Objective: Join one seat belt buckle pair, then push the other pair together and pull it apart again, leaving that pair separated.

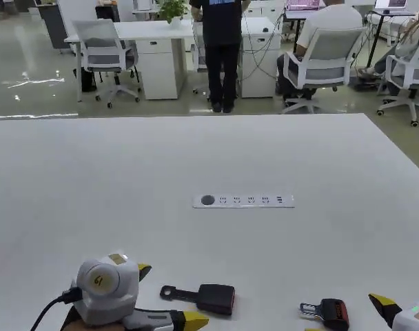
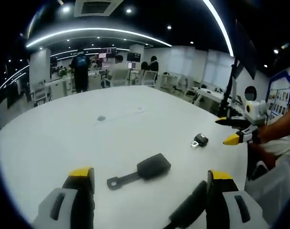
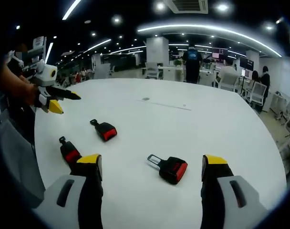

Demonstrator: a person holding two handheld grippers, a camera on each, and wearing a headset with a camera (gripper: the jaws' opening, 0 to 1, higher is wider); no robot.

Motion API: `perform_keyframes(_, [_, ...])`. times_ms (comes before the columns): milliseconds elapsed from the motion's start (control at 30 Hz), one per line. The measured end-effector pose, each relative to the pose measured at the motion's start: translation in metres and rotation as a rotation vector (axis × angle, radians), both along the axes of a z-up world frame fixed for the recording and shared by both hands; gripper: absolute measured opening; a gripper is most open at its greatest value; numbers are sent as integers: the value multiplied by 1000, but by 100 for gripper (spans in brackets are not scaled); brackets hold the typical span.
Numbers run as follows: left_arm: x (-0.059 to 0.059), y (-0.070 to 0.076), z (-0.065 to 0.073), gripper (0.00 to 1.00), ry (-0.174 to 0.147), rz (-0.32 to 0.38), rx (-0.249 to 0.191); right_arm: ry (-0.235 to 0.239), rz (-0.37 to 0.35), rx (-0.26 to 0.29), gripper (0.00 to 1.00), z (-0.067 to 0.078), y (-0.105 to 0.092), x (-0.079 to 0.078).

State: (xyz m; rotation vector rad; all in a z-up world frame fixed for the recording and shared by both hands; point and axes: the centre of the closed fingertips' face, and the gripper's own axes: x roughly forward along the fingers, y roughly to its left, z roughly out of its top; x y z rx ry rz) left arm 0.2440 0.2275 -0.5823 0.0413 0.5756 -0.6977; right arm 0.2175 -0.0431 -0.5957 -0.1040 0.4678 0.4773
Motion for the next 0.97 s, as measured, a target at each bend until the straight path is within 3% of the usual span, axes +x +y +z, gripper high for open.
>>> perform_keyframes(267, [-36, 26, 14, 100, -33, 41, -22, -42, -17, -3, 87, 17, 1, -27])
perform_keyframes(367, [-51, 39, 11, 100, -10, 58, -39, -46, -4, -10, 87, 21, 6, -39])
perform_keyframes(567, [-83, 56, 11, 100, -4, 55, -25, -32, 19, -8, 87, 20, 9, -57])
perform_keyframes(633, [-92, 60, 12, 100, -1, 60, -31, -49, 20, -8, 89, 24, 9, -62])
perform_keyframes(800, [-106, 63, 18, 100, 2, 51, -29, -49, 20, -7, 91, 29, 9, -75])
perform_keyframes(967, [-114, 65, 24, 100, -6, 48, -34, -42, 12, -25, 92, 24, 1, -89])
